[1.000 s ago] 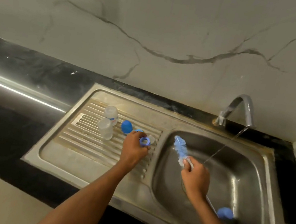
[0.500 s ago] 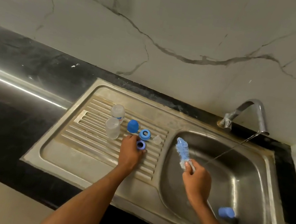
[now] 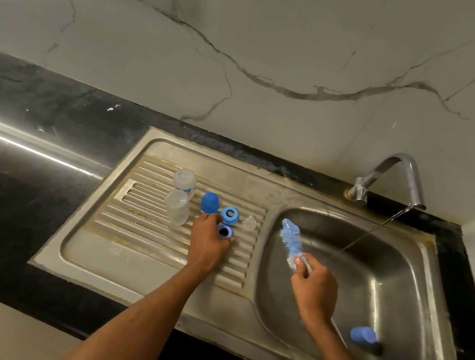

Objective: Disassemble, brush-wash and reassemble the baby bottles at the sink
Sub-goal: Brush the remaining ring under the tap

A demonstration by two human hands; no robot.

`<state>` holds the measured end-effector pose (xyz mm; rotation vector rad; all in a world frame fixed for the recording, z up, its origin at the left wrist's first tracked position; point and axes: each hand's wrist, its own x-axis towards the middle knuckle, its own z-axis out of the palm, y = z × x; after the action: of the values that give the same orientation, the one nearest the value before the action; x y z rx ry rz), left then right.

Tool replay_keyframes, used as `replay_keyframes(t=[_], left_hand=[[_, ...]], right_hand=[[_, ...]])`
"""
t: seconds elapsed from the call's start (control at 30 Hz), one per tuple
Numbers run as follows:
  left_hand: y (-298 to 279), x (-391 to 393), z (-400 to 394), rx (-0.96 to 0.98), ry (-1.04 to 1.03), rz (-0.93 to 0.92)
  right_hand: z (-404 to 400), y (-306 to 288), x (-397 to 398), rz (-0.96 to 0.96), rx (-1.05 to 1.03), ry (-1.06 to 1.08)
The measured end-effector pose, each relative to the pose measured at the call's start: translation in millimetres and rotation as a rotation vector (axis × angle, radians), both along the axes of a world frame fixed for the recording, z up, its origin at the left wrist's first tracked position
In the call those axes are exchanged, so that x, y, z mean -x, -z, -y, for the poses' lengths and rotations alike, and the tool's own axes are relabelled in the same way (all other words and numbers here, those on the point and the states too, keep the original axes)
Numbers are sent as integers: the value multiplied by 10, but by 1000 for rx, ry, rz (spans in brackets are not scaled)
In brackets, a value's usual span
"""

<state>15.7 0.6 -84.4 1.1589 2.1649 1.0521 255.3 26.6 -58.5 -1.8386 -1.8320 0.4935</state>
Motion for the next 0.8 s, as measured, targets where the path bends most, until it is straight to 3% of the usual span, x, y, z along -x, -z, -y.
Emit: replay_keyframes(t=[0.37,0.8], left_hand=[[-307,-528,-366,-38,59,-17],[-4,-1993,-670,115,441,-97]], right_hand=[[-59,-56,-445,-44,28,44],[19,-156,-1636,-31,78,249]])
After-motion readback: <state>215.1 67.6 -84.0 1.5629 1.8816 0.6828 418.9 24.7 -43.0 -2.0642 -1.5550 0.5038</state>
